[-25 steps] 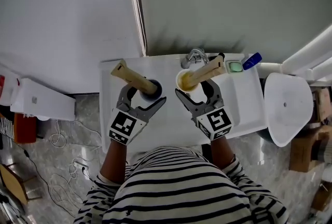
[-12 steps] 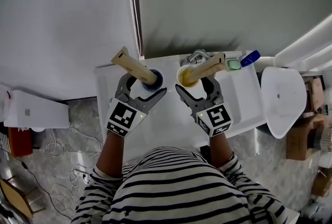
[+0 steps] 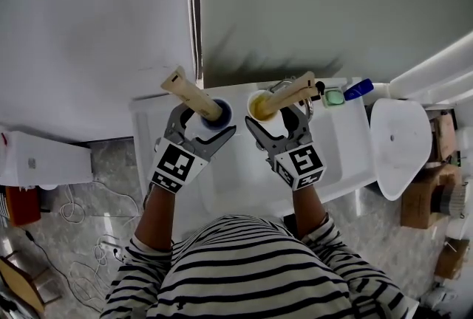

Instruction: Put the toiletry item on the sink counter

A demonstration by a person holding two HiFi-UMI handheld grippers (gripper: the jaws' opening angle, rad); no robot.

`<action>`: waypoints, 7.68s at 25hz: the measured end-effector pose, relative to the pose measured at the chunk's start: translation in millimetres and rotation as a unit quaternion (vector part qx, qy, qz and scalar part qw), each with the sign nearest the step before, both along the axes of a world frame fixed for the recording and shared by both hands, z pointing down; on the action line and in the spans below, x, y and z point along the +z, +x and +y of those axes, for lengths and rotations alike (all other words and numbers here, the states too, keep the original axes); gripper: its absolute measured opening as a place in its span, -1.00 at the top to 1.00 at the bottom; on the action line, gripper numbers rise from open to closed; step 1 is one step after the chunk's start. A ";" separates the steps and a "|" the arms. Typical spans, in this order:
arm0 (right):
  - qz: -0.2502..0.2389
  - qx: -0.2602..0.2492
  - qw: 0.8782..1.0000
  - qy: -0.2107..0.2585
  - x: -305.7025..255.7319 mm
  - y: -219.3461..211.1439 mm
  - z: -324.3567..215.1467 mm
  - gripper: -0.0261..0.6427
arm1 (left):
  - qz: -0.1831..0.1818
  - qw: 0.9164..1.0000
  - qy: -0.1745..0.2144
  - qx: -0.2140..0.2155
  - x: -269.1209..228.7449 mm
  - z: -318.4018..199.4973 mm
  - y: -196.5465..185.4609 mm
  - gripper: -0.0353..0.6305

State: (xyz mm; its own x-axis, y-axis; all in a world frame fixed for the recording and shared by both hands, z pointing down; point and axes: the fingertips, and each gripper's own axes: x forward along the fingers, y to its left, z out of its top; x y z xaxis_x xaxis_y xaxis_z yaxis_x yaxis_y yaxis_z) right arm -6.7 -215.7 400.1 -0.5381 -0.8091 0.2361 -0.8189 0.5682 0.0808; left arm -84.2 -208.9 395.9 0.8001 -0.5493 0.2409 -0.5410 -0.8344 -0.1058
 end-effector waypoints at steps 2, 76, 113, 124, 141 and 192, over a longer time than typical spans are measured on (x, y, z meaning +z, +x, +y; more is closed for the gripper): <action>0.002 0.001 1.000 -0.005 7.3 -1.4 -4.8 -0.01 | 0.001 1.000 -0.005 0.001 5.7 -3.1 -0.5 -0.22; 0.051 0.038 0.990 -0.128 206.7 3.8 -85.7 -0.01 | -0.014 0.996 -0.084 -0.019 95.1 -50.5 4.2 -0.22; -0.001 0.042 0.997 -0.069 105.8 13.0 -21.2 -0.04 | -0.010 0.999 -0.048 -0.018 64.6 -21.8 1.5 -0.22; -0.011 0.018 0.999 -0.029 68.1 4.1 -7.6 -0.02 | -0.011 0.999 -0.043 -0.017 63.5 -22.5 3.6 -0.22; 0.004 0.034 0.999 -0.034 75.5 11.3 -18.0 0.87 | -0.020 0.998 -0.054 -0.017 87.9 -47.9 6.5 -0.22; 0.036 0.027 0.997 -0.064 98.9 14.6 -28.7 0.88 | -0.034 0.996 -0.082 -0.004 207.6 -92.1 23.2 -0.22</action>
